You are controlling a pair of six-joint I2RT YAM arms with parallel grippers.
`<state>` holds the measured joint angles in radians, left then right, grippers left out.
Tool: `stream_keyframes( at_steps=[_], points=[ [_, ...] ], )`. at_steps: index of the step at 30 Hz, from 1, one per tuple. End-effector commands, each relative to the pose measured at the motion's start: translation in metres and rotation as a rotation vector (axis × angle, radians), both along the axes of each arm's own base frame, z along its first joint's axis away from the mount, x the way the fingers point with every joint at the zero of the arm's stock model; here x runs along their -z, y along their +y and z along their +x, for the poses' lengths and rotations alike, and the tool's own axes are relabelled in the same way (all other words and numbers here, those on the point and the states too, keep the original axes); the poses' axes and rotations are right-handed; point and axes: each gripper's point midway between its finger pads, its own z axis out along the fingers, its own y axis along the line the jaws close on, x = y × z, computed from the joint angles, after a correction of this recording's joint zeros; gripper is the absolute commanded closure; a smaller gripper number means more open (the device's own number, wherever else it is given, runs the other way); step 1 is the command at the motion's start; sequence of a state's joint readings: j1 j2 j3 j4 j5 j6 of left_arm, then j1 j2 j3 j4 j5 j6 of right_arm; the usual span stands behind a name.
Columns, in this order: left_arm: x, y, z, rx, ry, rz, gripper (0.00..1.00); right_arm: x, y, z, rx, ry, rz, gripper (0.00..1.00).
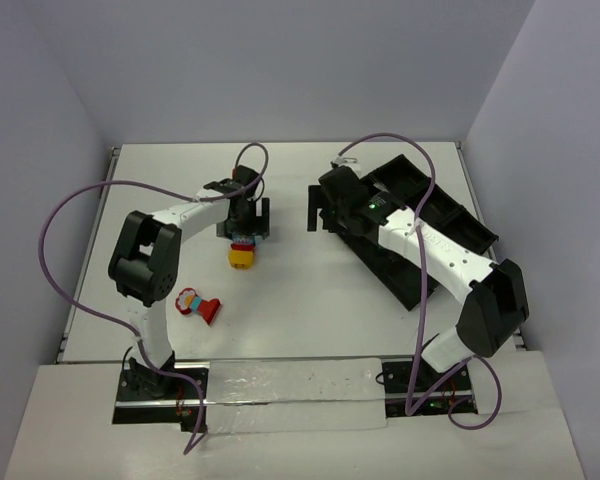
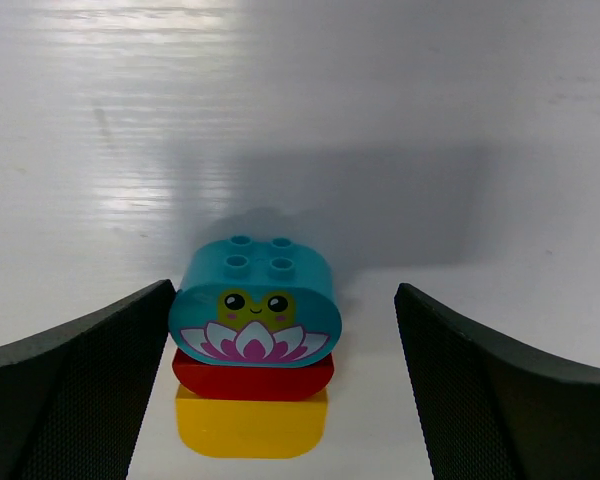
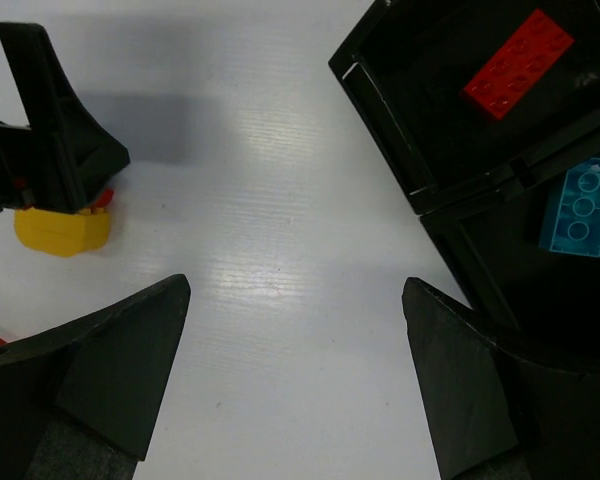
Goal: Sort the legos into containers by color
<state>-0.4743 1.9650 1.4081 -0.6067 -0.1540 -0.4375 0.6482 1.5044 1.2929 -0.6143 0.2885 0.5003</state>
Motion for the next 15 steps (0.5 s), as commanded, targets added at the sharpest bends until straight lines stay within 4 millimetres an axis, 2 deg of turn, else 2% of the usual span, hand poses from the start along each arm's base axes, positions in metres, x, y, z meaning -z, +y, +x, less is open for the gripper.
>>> stream_keyframes(
  at_steps=[1,9,13,15],
  points=[
    [-0.023,-0.047,0.005,0.109,-0.049,-0.115,0.01,-0.017,-0.013,-0.001,0.029,-0.046,-0.003,0.05],
    [-0.037,-0.092,-0.008,0.21,-0.064,-0.195,0.01,-0.025,-0.022,0.0,0.058,-0.074,0.0,0.05],
    [-0.051,-0.097,-0.008,0.208,-0.082,-0.214,0.01,-0.024,-0.025,-0.001,0.052,-0.082,-0.006,0.05],
    [-0.06,-0.09,-0.003,0.188,-0.111,-0.183,0.01,-0.026,-0.025,-0.003,0.046,-0.09,0.005,0.05]
  ],
)
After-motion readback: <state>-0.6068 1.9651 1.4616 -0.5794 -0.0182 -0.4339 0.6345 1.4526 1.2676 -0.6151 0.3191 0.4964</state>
